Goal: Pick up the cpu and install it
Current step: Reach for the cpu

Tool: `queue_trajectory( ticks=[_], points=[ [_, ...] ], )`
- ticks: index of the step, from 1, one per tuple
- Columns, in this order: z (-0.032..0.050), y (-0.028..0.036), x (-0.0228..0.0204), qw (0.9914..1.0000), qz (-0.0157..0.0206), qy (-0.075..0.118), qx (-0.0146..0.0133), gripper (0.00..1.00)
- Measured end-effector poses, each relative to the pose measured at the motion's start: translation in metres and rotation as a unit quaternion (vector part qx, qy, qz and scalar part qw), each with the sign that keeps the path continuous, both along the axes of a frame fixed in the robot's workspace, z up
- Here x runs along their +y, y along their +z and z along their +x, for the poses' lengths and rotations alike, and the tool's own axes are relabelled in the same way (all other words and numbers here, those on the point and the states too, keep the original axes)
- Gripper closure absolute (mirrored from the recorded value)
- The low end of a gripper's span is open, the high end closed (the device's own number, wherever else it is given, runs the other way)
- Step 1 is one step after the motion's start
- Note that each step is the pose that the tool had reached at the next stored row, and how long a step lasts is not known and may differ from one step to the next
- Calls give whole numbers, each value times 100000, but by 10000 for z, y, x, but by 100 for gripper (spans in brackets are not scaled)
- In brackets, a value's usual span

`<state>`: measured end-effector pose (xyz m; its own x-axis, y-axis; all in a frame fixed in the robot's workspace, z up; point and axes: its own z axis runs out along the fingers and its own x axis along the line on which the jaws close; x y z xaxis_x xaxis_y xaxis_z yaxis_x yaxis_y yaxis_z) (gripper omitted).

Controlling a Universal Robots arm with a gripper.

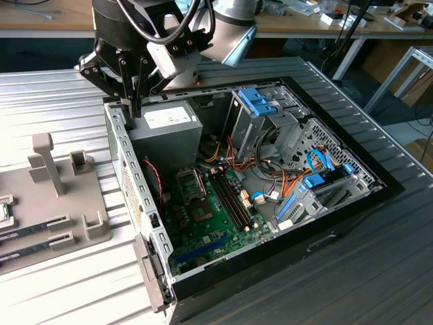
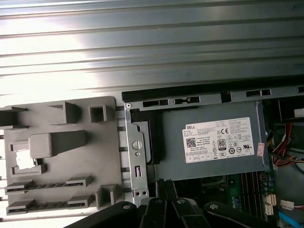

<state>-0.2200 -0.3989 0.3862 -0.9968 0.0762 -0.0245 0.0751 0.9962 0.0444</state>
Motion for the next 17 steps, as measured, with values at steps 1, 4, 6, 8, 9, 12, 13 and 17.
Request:
queue_trajectory(
  ticks=[1,4,6,8,9,12,13,17],
  points=[
    [-6,-1,0,100000,-1,-2,2,89],
    [-17,-2,0,100000,1,-2,3,89],
    [-29,-3,0,100000,-1,-2,3,89],
    [-42,-4,0,100000,1,-2,-1,89],
    [-49,-4,0,100000,-3,0,3,89],
    [-64,-6,0,100000,-2,0,5,89],
    [-66,-6,0,100000,-3,2,3,89],
    [-82,-9,0,100000,0,1,1,89]
  ],
)
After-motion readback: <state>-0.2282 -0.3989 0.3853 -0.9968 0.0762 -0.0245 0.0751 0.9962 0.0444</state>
